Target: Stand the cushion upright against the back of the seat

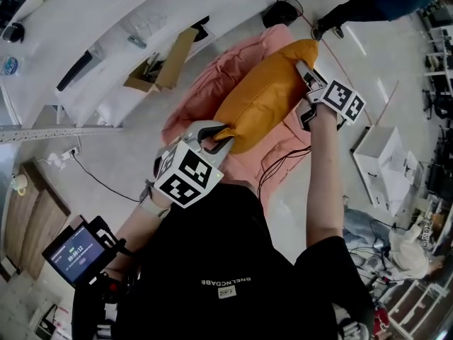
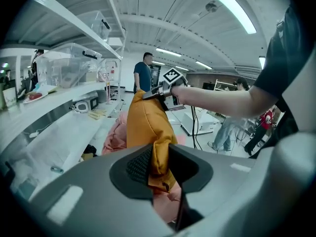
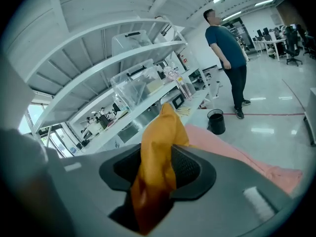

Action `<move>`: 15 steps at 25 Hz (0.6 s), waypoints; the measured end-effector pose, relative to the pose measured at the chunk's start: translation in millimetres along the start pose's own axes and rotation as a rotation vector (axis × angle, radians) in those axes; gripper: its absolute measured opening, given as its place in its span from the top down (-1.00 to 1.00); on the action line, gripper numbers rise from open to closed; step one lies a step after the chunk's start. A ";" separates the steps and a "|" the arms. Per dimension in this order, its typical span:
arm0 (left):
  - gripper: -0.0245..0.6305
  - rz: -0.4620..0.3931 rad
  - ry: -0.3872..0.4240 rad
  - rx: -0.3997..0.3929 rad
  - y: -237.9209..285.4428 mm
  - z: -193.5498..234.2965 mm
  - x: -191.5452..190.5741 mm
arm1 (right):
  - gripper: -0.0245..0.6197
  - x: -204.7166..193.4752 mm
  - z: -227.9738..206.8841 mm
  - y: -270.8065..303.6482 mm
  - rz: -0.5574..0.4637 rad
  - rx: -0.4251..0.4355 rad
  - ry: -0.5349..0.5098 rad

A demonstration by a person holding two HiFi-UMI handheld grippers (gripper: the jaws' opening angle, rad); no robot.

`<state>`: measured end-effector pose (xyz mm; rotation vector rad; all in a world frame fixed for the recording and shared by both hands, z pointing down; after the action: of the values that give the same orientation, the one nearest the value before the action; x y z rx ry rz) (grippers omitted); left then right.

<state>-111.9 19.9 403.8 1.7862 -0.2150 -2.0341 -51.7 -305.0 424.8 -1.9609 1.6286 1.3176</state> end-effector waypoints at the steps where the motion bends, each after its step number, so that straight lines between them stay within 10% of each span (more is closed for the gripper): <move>1: 0.59 0.003 -0.007 0.000 1.2 0.6 -3.6 | 0.36 -3.0 -1.4 1.8 0.008 0.000 0.001; 15: 0.62 0.055 -0.134 -0.009 14.2 9.1 -51.2 | 0.30 -43.0 -9.7 20.7 0.074 -0.042 -0.074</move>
<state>-113.6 26.7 457.2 1.6212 -0.2913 -2.1137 -63.5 -291.2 469.9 -1.8688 1.6663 1.4454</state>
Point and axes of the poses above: the fingertips, and each gripper's own axes: y forward along the fingers, z to its left, x out of its top, the point moved 8 cm from there along -y, backward along the fingers, and after that the axes turned 13 degrees about -z, right-handed, at the moved point
